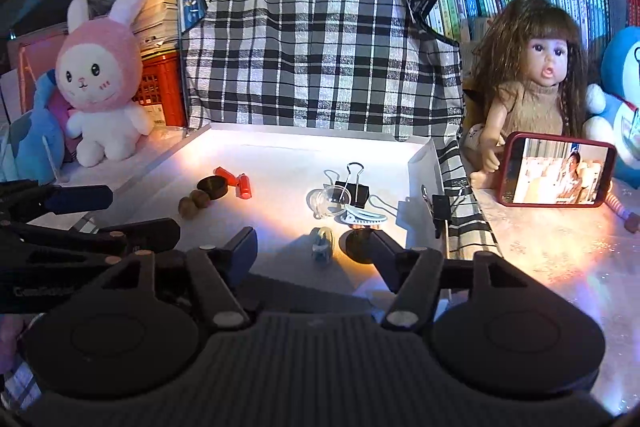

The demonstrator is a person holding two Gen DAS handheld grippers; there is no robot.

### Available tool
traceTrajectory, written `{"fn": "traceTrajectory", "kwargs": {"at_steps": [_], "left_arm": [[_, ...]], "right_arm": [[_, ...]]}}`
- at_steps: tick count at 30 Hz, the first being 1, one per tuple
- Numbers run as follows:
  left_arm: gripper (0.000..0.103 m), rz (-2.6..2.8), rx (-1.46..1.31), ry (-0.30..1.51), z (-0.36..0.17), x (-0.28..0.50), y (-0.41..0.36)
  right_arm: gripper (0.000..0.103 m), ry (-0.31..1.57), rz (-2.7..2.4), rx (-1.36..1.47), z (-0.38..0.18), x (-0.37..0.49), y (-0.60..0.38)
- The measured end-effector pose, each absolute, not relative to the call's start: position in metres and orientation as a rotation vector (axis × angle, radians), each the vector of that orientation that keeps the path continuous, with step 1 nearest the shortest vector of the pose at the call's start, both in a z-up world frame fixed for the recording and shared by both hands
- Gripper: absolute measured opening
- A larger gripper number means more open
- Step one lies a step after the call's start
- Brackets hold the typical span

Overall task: Organize rigid objects
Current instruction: 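Move both open tools back from the box toward the plaid cloth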

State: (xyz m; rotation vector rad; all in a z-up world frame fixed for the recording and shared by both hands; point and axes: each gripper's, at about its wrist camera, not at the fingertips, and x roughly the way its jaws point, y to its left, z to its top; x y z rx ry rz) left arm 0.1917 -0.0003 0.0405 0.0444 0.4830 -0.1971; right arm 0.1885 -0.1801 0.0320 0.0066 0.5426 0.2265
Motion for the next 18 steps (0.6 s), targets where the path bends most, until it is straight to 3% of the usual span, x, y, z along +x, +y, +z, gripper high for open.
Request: {"fn": "traceTrajectory", "kwargs": {"at_steps": [18], "left_arm": [[0.085, -0.2, 0.046, 0.404, 0.037, 0.095, -0.013]], "right_arm": [[0.086, 0.481, 0.262, -0.06, 0.033, 0.117, -0.192]]}}
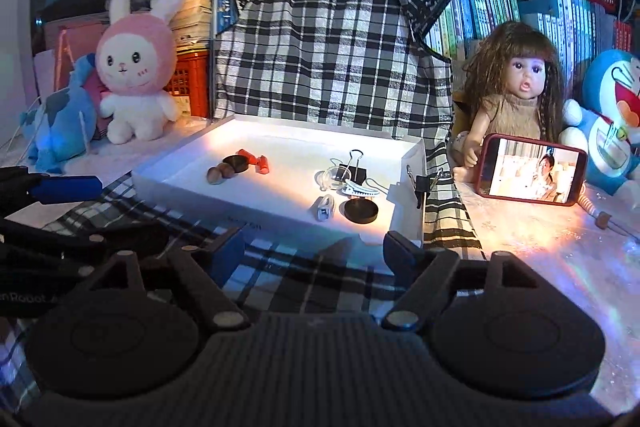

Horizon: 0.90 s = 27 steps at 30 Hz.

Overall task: Organize rigid objects
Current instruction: 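Move both open tools back from the box toward the plaid cloth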

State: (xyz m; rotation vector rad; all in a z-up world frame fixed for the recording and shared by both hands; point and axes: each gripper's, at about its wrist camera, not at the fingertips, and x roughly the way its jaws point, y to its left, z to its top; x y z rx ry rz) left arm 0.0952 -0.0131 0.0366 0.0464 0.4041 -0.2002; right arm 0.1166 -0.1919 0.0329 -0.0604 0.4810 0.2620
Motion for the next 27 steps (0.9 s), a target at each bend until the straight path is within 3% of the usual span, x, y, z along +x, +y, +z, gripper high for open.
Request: {"fn": "traceTrajectory", "kwargs": {"at_steps": [27], "left_arm": [[0.087, -0.21, 0.014, 0.456, 0.001, -0.002, -0.003]], "right_arm": [[0.089, 0.46, 0.317, -0.094, 0.008, 0.017, -0.209]]}}
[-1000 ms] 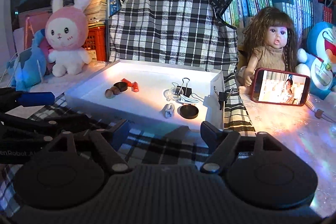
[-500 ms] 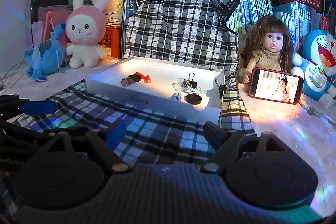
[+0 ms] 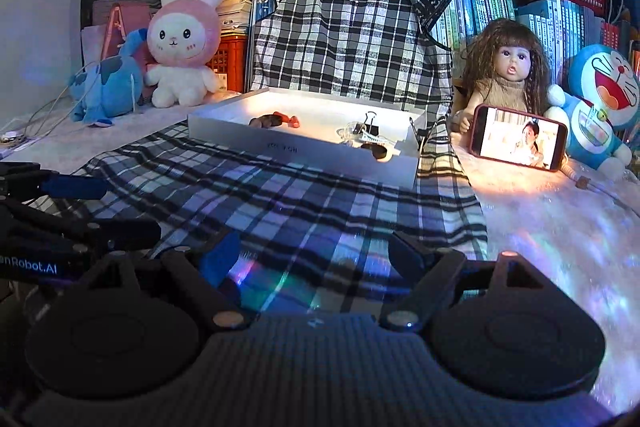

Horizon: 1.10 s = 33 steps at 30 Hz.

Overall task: Organize rigid objects
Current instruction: 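Move both open tools back from the box toward the plaid cloth, then grasp a black round cap with the left tool while the right tool grasps another black cap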

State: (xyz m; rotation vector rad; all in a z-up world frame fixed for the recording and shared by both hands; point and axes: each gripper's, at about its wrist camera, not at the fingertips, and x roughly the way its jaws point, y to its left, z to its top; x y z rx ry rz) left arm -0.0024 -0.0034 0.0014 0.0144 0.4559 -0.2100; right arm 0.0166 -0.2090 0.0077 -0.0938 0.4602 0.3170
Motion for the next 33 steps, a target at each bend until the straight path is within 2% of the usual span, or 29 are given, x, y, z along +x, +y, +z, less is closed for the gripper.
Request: {"fn": "traceTrajectory", "kwargs": {"at_steps": [9, 17, 19, 21, 26, 33], "left_arm": [[0.086, -0.21, 0.038, 0.449, -0.004, -0.022, -0.006], [0.085, -0.196, 0.021, 0.466, -0.011, -0.021, 0.001], [0.085, -0.201, 0.015, 0.469, -0.011, -0.02, 0.001], [0.085, -0.208, 0.013, 0.472, -0.012, -0.02, 0.001], [0.084, -0.225, 0.022, 0.465, -0.011, -0.02, -0.003], [0.076, -0.263, 0.002, 0.47, -0.012, -0.018, -0.014]], "right_arm": [[0.087, 0.476, 0.387, -0.118, -0.001, -0.005, -0.203], [0.073, 0.501, 0.434, -0.153, -0.01, -0.008, -0.188], [0.067, 0.504, 0.441, -0.143, -0.01, -0.007, -0.188], [0.055, 0.507, 0.445, -0.128, -0.01, -0.006, -0.187], [0.04, 0.502, 0.427, -0.112, -0.009, -0.004, -0.187], [0.038, 0.5, 0.358, -0.084, -0.01, -0.004, -0.199]]}}
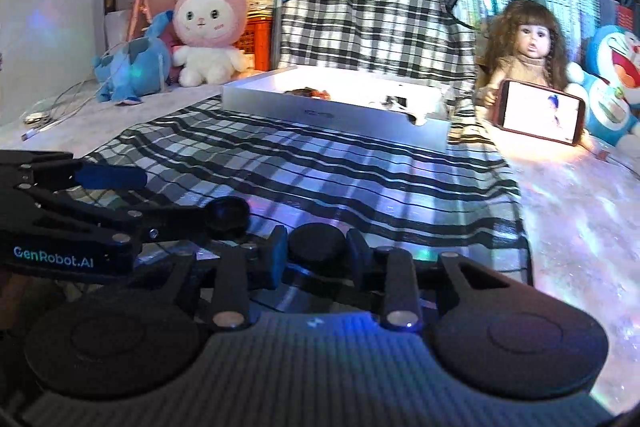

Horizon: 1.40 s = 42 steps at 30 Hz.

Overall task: Organize rigid objects
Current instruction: 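Grasp a black round cap with the left tool while the right tool grasps another black cap, then carry the black cap with the left tool while the right tool carries its black cap into the box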

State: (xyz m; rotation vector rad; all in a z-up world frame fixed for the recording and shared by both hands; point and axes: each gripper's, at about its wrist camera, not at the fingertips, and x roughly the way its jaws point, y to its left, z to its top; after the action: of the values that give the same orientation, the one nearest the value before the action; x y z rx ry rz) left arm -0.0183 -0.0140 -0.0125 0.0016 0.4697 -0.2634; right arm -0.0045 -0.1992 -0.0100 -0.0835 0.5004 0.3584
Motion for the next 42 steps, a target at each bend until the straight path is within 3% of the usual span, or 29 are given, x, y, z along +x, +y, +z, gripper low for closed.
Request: {"fn": "traceTrajectory", "kwargs": {"at_steps": [9, 13, 16, 21, 26, 38, 42], "left_arm": [[0.059, -0.264, 0.029, 0.468, -0.019, -0.016, -0.037], [0.058, -0.246, 0.03, 0.46, -0.023, -0.014, -0.043], [0.058, -0.232, 0.025, 0.455, -0.025, -0.012, -0.046], [0.058, -0.199, 0.02, 0.447, -0.027, -0.007, -0.049], [0.057, -0.178, 0.023, 0.438, -0.028, -0.005, -0.051], [0.044, -0.178, 0.023, 0.427, -0.029, -0.005, -0.052], [0.038, -0.181, 0.024, 0.425, -0.029, -0.004, -0.053]], "right_arm": [[0.04, 0.483, 0.288, -0.076, -0.013, -0.009, -0.208], [0.04, 0.468, 0.264, -0.073, -0.015, -0.01, -0.208], [0.053, 0.455, 0.237, -0.077, -0.017, -0.011, -0.207], [0.055, 0.435, 0.18, -0.074, -0.02, -0.013, -0.204], [0.056, 0.433, 0.15, -0.047, -0.022, -0.011, -0.205], [0.053, 0.438, 0.163, -0.037, -0.023, -0.009, -0.199], [0.044, 0.439, 0.181, -0.039, -0.022, -0.008, -0.196]]}}
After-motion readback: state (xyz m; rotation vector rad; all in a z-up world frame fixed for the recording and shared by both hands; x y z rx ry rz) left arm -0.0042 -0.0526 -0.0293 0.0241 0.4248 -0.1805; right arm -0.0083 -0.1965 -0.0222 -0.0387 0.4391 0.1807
